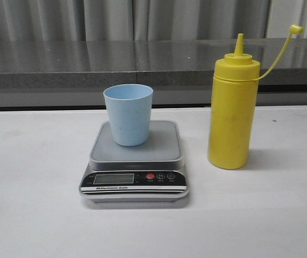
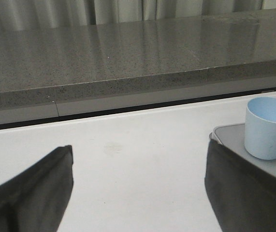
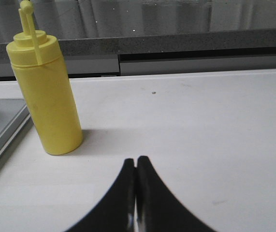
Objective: Pour seasoning into cup on scale with both arms
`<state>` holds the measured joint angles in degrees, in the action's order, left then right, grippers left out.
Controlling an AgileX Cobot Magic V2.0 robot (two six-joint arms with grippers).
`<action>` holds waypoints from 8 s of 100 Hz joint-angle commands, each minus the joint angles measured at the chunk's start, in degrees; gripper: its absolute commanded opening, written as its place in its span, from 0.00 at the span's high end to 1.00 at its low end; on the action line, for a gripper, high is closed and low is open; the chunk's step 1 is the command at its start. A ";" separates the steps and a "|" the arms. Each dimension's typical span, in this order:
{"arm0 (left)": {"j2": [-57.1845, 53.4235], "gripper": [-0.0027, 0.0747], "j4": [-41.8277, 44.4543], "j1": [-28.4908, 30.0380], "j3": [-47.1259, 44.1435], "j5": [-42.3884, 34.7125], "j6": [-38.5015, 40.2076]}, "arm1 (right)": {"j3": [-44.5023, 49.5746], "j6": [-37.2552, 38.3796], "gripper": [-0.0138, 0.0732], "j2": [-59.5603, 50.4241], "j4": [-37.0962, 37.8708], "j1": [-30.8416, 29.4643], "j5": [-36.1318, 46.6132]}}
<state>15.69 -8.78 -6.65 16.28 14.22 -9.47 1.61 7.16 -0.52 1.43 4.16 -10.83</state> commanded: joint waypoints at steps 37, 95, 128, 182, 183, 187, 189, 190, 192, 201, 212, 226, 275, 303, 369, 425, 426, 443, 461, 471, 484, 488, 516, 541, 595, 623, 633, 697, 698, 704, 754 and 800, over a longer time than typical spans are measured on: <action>0.37 0.45 -0.73 0.22 1.50 -6.12 0.64 | -1.04 -0.22 0.92 -1.25 -0.18 -0.41 4.68; 0.37 0.99 -0.73 0.22 1.50 -6.12 0.64 | -1.04 -0.22 0.92 -1.25 -0.12 -0.41 4.68; 0.37 0.99 -0.73 0.22 1.50 -6.12 0.64 | -1.61 -0.22 0.92 -1.25 -0.08 -0.41 16.50; 0.37 0.99 -0.73 0.22 1.50 -6.12 0.64 | -37.30 -0.22 0.92 30.22 -2.75 -0.41 -9.09; 0.37 0.99 -0.73 0.22 1.50 -6.12 0.64 | -38.06 -0.22 0.92 30.77 -2.75 -0.41 -9.20; 0.37 0.99 -0.73 0.22 1.50 -6.12 0.64 | -39.73 -0.22 0.92 33.81 -2.92 -0.41 -9.33; 0.37 0.99 -0.73 0.22 1.50 -6.12 0.64 | -40.56 -0.22 0.92 35.23 -2.99 -0.41 -9.26; 0.37 0.99 -0.73 0.22 1.50 -6.12 0.64 | -41.03 -0.22 0.92 35.70 -3.04 -0.41 -9.19; 0.37 0.99 -0.73 0.22 1.50 -6.12 0.64 | -41.46 -0.22 0.92 37.03 -3.24 -0.41 -8.94; 0.37 0.99 -0.73 0.22 1.50 -6.12 0.64 | -43.08 -0.22 0.92 42.31 -4.62 -0.41 -6.63; 0.37 0.99 -0.73 0.22 1.50 -6.12 0.64 | -43.15 -0.22 0.92 47.42 -5.63 -0.41 -2.81; 0.37 0.99 -0.73 0.22 1.50 -6.12 0.64 | -42.54 -0.34 0.92 53.47 -6.36 -0.05 -0.73; 0.37 0.99 -0.73 0.22 1.50 -6.12 0.64 | -25.44 -3.89 0.78 58.54 1.23 11.28 27.31; 0.37 0.99 -0.73 0.22 1.50 -6.12 0.64 | -22.55 -3.89 0.12 59.13 3.40 11.70 34.14; 0.37 0.99 -0.73 0.22 1.50 -6.12 0.64 | -22.62 -3.63 0.08 90.81 9.61 11.70 75.24; 0.37 0.99 -0.73 0.22 1.50 -6.12 0.64 | -29.21 -3.63 0.08 103.09 10.83 11.70 85.17; 0.37 0.99 -0.73 0.22 1.50 -6.12 0.64 | -29.45 -3.63 0.08 103.09 10.83 11.70 85.10; 0.37 0.99 -0.73 0.22 1.50 -6.12 0.64 | -32.08 -3.63 0.08 103.09 10.90 11.70 83.22; 0.37 0.99 -0.73 0.22 1.50 -6.12 0.64 | -33.98 -3.63 0.09 103.09 10.90 11.70 81.32; 0.37 0.99 -0.73 0.22 1.50 -6.12 0.64 | -34.05 -3.63 0.14 103.09 10.90 11.70 80.87; 0.37 0.99 -0.73 0.22 1.50 -6.12 0.64 | -34.05 -3.63 0.31 103.09 10.90 11.70 80.86; 0.37 0.99 -0.73 0.22 1.50 -6.12 0.64 | -34.05 -3.63 0.37 103.09 10.90 11.70 80.86; 0.37 0.99 -0.73 0.22 1.50 -6.12 0.64 | -34.05 -3.63 0.52 102.40 11.80 11.70 84.95; 0.37 0.99 -0.73 0.22 1.50 -6.12 0.64 | -35.42 -3.34 0.52 94.28 21.96 11.70 69.51; 0.37 0.99 -0.73 0.22 1.50 -6.12 0.64 | -56.14 -2.54 0.52 83.76 36.19 21.33 21.62; 0.37 0.99 -0.73 0.22 1.50 -6.12 0.64 | -62.14 -2.54 0.52 86.08 46.59 27.08 10.05; 0.37 0.99 -0.73 0.22 1.50 -6.12 0.64 | -63.41 -2.59 0.52 87.72 50.41 28.81 5.77; 0.37 0.99 -0.73 0.22 1.50 -6.12 0.64 | -70.97 -4.76 0.52 97.99 76.12 37.20 -19.87; 0.37 0.99 -0.73 0.22 1.50 -6.12 0.64 | -70.97 -4.76 0.52 97.99 76.39 37.27 -20.14; 0.37 0.99 -0.73 0.22 1.50 -6.12 0.64 | -70.97 -4.76 0.52 98.05 78.42 37.80 -21.06; 0.37 0.99 -0.73 0.22 1.50 -6.12 0.64 | -70.97 -5.29 0.52 99.20 88.16 39.70 -22.72; 0.37 0.99 -0.73 0.22 1.50 -6.12 0.64 | -70.97 4.71 0.52 99.19 85.72 39.70 -27.92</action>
<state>15.69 -8.91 -6.65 16.28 12.76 -9.47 -67.63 6.84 101.39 85.19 43.87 -35.33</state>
